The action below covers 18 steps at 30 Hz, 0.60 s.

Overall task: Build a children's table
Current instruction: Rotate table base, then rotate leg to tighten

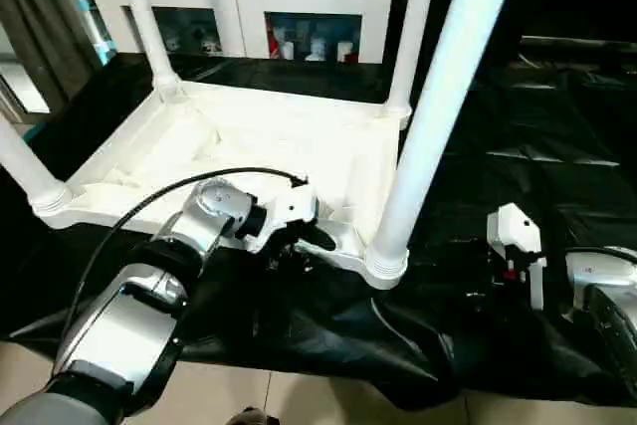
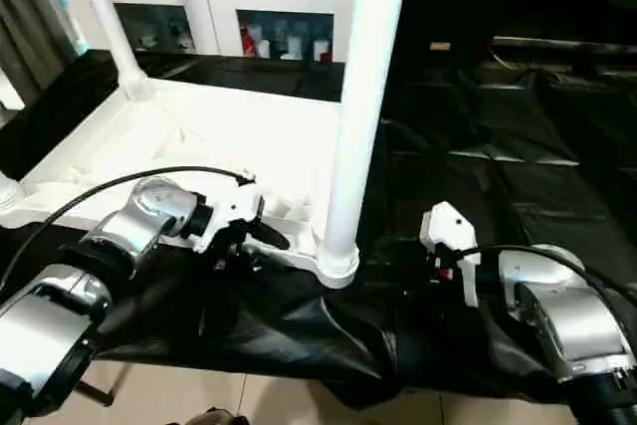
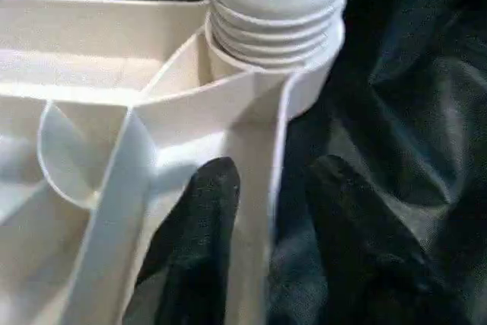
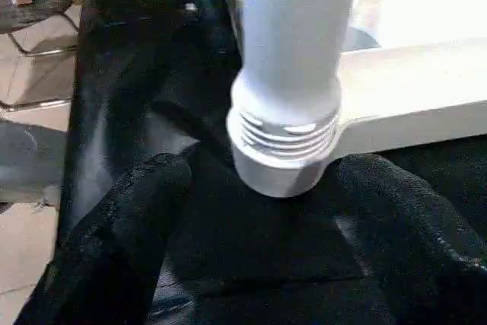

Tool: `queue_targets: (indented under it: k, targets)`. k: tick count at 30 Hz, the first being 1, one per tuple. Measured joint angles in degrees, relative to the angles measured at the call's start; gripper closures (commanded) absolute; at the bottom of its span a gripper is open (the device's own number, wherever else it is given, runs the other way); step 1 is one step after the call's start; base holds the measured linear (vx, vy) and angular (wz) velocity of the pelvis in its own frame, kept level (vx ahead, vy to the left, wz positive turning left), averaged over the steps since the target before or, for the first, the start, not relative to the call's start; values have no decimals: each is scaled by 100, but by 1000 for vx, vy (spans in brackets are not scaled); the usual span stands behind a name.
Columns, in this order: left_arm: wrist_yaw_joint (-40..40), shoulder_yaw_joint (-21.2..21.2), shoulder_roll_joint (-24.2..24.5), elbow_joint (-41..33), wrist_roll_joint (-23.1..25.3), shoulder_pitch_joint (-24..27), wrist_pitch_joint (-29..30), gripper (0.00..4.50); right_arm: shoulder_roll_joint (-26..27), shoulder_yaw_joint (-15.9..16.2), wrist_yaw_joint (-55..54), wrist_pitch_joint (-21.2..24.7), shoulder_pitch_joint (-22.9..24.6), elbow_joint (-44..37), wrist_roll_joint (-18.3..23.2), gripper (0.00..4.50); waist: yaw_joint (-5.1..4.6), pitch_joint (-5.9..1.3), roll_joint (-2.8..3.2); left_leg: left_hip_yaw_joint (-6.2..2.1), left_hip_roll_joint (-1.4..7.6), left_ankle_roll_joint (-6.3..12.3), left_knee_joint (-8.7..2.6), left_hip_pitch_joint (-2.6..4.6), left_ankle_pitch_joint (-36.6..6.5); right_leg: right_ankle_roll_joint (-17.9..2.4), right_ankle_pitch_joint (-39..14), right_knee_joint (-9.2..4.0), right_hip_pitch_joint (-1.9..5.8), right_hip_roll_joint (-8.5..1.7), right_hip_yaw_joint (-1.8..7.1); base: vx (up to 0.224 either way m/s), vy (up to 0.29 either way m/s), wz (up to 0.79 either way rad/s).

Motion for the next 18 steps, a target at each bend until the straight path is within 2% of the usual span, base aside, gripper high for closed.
queue_targets:
  k: [7, 13, 15, 18]
  targets:
    - [166, -12, -35, 361, 277, -140, -237, 357, -32, 1, -26, 175, 103, -199, 4, 82, -10, -8, 45, -2, 0, 0, -2, 0, 0, 0, 0, -2, 0, 0, -2, 0, 0, 0]
    - [248, -131, -21, 504, 482, -172, -330, 411, -36, 1, -54, 201, 103, -229, 11, 82, -11, -9, 51, -1, 0, 0, -1, 0, 0, 0, 0, -3, 1, 0, 0, 0, 0, 0]
    - [279, -182, -21, 504, 561, -204, -307, 432, -33, 1, -95, 200, 95, -226, 10, 82, -15, -8, 49, -1, 0, 0, -1, 1, 0, 0, 0, -3, 1, 0, 0, 0, 0, 0]
    - [460, -210, -23, 492, 612, -277, 12, 441, 109, 1, -274, 185, 37, -171, -16, 82, -65, -9, 36, -1, 0, 0, -2, 8, 0, -1, 1, 1, -3, 0, -1, 0, 0, 0]
